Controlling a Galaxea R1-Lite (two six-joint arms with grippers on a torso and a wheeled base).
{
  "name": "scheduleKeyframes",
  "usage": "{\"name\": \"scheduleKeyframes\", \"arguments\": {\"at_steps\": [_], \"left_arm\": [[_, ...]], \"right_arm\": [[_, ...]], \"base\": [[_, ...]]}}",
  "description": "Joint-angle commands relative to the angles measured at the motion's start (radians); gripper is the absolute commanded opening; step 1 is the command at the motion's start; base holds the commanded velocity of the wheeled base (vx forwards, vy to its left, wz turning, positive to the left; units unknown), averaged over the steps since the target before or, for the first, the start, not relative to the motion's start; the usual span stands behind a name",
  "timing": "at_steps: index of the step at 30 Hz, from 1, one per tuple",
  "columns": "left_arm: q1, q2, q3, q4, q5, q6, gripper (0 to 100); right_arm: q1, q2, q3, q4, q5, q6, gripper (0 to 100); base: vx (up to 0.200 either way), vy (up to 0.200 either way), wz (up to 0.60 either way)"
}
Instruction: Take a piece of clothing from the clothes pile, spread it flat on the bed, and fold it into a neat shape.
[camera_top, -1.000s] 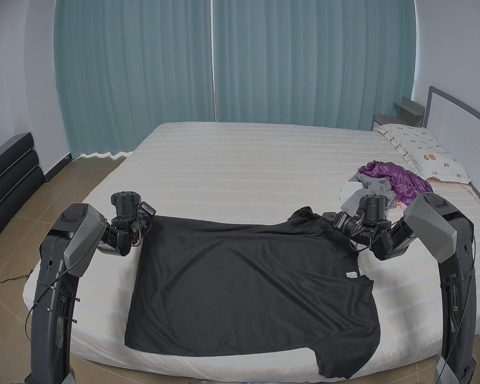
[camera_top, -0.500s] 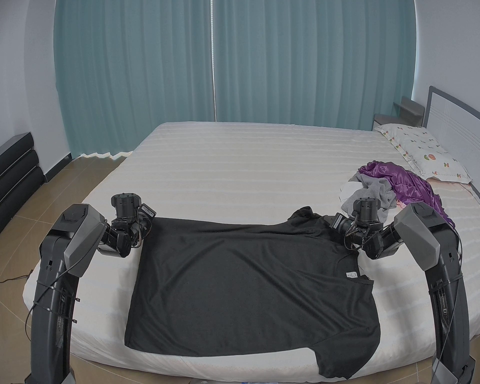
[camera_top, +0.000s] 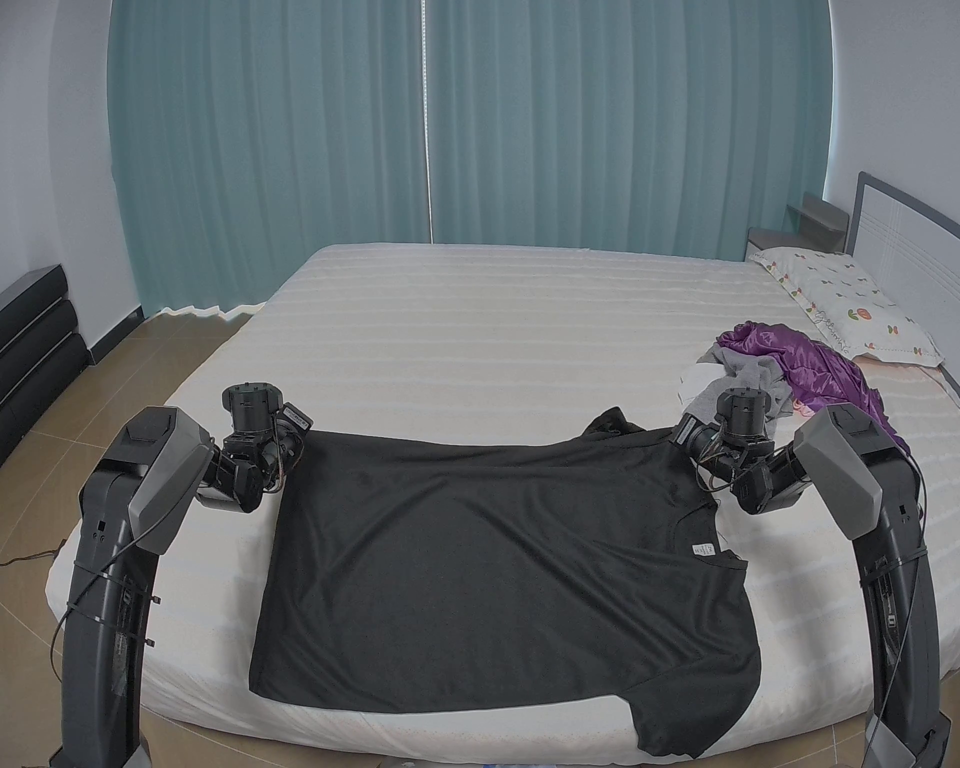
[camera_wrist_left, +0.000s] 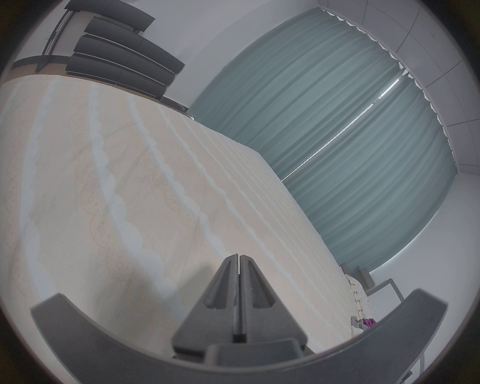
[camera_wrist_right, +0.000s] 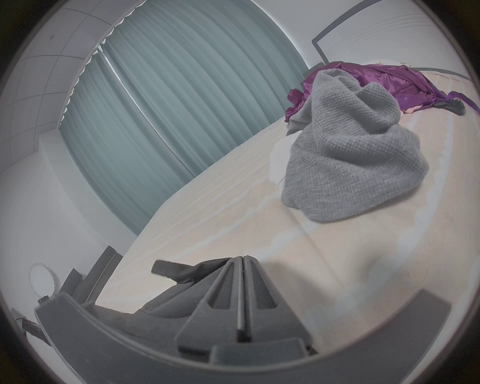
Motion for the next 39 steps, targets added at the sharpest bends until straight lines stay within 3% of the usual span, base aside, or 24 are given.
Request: {"name": "scheduleKeyframes", "arguments": {"at_steps": [1,6,15,29,30,39], "left_arm": [[0.000,0.000,-0.005,-0.002,0.001,0.001,0],[-0.002,0.016,-0.037,-0.026,0.001,0.001,0],[-0.005,0.039,-0.085,-0.068,0.002,0.001,0],[-0.014,0.046,-0.080,-0.078,-0.039,-0.004,0],[-0.018,0.046,-0.077,-0.074,-0.048,-0.004,100],[-0.049,0.048,-0.068,-0.075,-0.053,-0.002,100]], "right_arm": [[-0.015,-0.022,0.005,-0.005,0.000,0.005,0],[-0.026,-0.036,-0.012,-0.024,-0.002,0.009,0],[-0.035,-0.025,-0.057,-0.082,-0.074,0.021,0],[-0.026,0.018,-0.054,-0.084,-0.092,0.018,0],[-0.026,0.018,-0.052,-0.084,-0.092,0.018,0],[-0.024,0.020,-0.043,-0.085,-0.094,0.020,0]], "base": [[0.000,0.000,0.00],[0.000,0.000,0.00],[0.000,0.000,0.00],[0.000,0.000,0.00],[0.000,0.000,0.00],[0.000,0.000,0.00]]}}
